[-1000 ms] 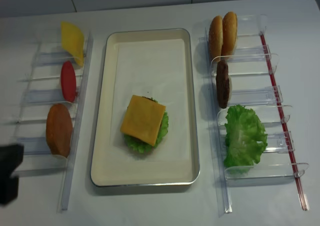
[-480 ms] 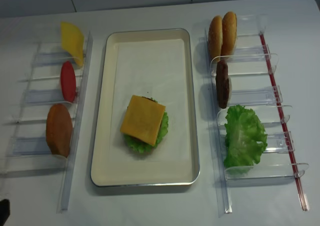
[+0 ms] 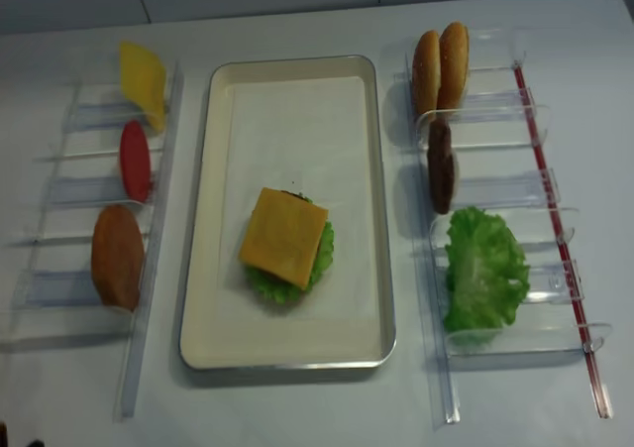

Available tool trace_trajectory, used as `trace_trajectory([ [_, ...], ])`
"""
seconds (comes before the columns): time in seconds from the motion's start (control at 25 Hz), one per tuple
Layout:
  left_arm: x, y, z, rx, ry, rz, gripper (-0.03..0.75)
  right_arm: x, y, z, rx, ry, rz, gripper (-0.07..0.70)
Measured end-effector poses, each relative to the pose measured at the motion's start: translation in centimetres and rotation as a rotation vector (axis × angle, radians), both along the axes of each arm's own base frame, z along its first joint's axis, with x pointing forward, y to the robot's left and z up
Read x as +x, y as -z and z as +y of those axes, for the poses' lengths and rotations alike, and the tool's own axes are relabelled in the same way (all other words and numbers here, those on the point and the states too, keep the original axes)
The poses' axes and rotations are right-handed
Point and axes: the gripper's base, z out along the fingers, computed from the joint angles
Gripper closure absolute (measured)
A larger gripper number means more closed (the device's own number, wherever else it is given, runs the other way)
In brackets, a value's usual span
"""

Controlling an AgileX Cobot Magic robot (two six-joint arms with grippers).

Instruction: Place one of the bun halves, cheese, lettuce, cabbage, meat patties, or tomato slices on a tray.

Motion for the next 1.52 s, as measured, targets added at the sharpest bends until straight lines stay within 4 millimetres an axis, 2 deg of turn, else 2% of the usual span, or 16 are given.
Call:
trace_trajectory([
  [0.2,0.69,0.42,-0.55,0.010,0.067,-0.045,0.467,0.00,0.00,0.00,0.000,0.000,0.000,0.302],
  [1.52,0.76,0.30,-0.56,0.011,0.069,-0.060,0.468,0.00,0.00,0.00,0.000,0.000,0.000,0.302],
])
